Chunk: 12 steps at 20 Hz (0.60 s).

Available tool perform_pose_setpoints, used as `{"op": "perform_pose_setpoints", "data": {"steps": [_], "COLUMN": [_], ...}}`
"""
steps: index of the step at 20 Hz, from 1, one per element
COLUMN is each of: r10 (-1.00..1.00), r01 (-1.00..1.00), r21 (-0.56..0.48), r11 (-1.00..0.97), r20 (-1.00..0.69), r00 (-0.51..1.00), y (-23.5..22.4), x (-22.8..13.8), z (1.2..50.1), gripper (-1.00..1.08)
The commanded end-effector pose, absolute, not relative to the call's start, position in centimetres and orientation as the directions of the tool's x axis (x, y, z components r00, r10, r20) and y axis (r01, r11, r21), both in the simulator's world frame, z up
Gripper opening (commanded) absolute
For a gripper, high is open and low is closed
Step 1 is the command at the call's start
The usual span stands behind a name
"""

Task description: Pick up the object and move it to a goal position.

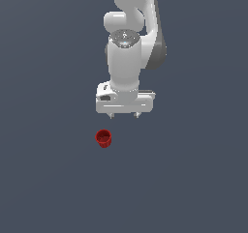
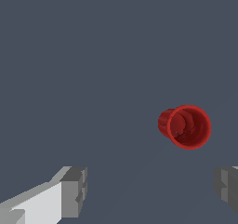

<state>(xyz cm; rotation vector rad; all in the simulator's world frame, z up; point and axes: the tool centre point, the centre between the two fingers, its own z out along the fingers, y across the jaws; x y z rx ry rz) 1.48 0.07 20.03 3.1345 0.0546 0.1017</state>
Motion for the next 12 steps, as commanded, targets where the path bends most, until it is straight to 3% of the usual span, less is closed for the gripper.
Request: {"op": "perform_pose_setpoints", "data": {"steps": [1,12], "r10": [0.035,0.052], "r01": [0.035,0.052], "r21": [0.006,-0.002], "r11": [-0.999,-0.999], "r20": [0.065,0.059], "r00": [0.997,0.997], "y": [0.1,2.2], "x": [1.5,1.0], "z": [20.0,21.5], "gripper": [1.00,1.00]}}
